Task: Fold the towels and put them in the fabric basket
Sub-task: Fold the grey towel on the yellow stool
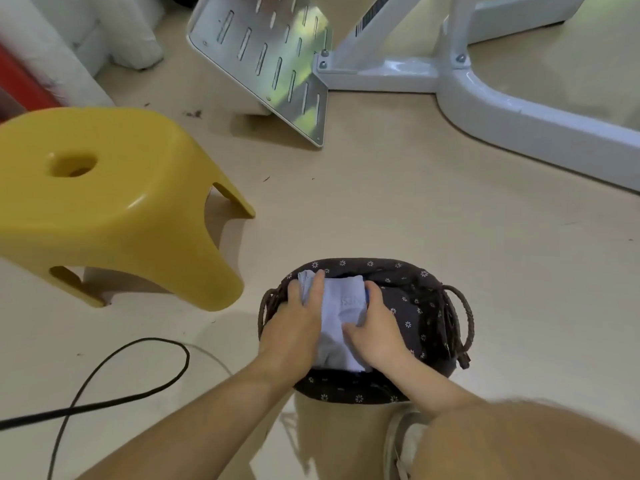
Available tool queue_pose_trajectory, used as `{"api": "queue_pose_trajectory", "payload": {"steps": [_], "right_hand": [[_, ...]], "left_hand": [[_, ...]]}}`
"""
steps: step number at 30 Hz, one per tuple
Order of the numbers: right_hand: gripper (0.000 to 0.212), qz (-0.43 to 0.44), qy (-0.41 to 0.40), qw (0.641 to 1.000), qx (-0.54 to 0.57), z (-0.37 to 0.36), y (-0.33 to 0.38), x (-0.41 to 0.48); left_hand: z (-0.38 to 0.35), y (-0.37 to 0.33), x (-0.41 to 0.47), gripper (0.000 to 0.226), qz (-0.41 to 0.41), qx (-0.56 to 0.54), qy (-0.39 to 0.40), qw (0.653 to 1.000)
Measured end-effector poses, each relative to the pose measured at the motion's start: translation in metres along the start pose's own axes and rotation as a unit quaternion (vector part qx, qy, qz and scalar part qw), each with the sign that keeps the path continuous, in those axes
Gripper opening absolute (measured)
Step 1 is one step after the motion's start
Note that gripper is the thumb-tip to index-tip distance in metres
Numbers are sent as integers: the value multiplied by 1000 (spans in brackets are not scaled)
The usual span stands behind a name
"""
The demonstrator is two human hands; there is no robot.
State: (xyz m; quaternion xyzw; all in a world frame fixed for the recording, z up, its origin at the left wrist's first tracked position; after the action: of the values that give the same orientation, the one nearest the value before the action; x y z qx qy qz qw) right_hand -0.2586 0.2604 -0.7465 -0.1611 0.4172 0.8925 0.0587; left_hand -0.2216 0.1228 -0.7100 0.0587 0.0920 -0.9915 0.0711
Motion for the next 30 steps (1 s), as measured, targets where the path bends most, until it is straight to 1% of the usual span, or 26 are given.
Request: {"api": "queue_pose_trajectory", "payload": {"steps": [1, 3, 4, 5, 6, 7, 8, 9, 11, 12, 13, 14, 15, 16, 17, 18, 19, 20, 21, 22, 23, 25, 27, 28, 30], "right_hand": [[79, 18, -10, 1000, -23, 0, -1, 0], [87, 37, -17, 997, -71, 1, -4, -1], [88, 47, -18, 994, -97, 2, -6, -2], [87, 64, -21, 989, -129, 1, -6, -4], [86, 87, -23, 982, -167, 1, -5, -6], [83, 112, -27, 971, -208, 1, -4, -8], [79, 139, -36, 957, -253, 1, -4, -9], [76, 175, -59, 936, -299, 2, -1, -8], [74, 249, -142, 889, -356, 14, 10, -2], [72, 276, -185, 868, -369, 24, 17, 1], [70, 282, -211, 854, -382, 36, 22, 5], [70, 264, -222, 849, -400, 49, 24, 7], [73, 219, -205, 857, -419, 65, 24, 11], [76, 155, -163, 872, -434, 79, 20, 15], [76, 94, -106, 887, -438, 90, 13, 19], [71, 55, -53, 889, -451, 99, 6, 21], [60, 45, -17, 882, -469, 105, 0, 24], [46, 54, -2, 874, -483, 110, -2, 27], [36, 64, -9, 872, -486, 114, -1, 32], [31, 71, -23, 875, -477, 118, 2, 37], [32, 74, -34, 883, -463, 120, 5, 41], [35, 63, -54, 906, -415, 130, 16, 52], [34, 47, -90, 937, -335, 149, 36, 63], [30, 41, -109, 952, -285, 162, 50, 70], [21, 20, -129, 983, -133, 186, 84, 81]], "left_hand": [[1, -2, 0, 95, -54, 64, -26, 996], [2, -8, 1, 88, -164, 127, -46, 977], [0, -10, -1, 80, -209, 152, -30, 966], [-5, -9, -3, 71, -233, 175, 8, 957], [-12, -7, -5, 67, -238, 203, 45, 949], [-19, -6, -6, 67, -222, 235, 96, 941], [-22, -8, -6, 68, -204, 260, 128, 935], [-25, -10, -4, 71, -193, 275, 148, 930], [-23, -14, 3, 75, -187, 287, 175, 923], [-14, -15, 7, 73, -192, 275, 165, 928], [-2, -14, 11, 65, -208, 254, 125, 936], [10, -13, 14, 52, -239, 231, 59, 941], [20, -11, 17, 39, -277, 216, -18, 936], [28, -6, 18, 31, -287, 209, -62, 933], [34, 1, 18, 30, -256, 197, -89, 942], [37, 10, 17, 36, -199, 183, -80, 959], [36, 18, 15, 48, -125, 157, -41, 979], [31, 26, 11, 62, -50, 128, 11, 990], [26, 32, 8, 72, -2, 103, 56, 993], [22, 36, 5, 76, 20, 84, 88, 992], [24, 39, 5, 75, 29, 65, 93, 993], [39, 40, 10, 61, 12, 43, 90, 995], [71, 36, 18, 44, -11, 10, 91, 996], [93, 35, 23, 41, -9, -24, 94, 995], [147, 35, 32, 47, 31, -118, 99, 988]]}}
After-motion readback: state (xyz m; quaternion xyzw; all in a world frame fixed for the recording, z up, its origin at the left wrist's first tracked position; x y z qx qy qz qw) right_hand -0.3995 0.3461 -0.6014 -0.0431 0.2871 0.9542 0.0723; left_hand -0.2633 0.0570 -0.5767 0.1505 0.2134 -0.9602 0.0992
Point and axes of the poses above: each hand's wrist, its own x-axis towards the middle knuckle, its own z-axis out of the back of the hand, y = z × x, the point moved 3 cm from there along x, towards the middle knuckle, and after that the axes turned 11 degrees about -y, right-handed, at the moved point
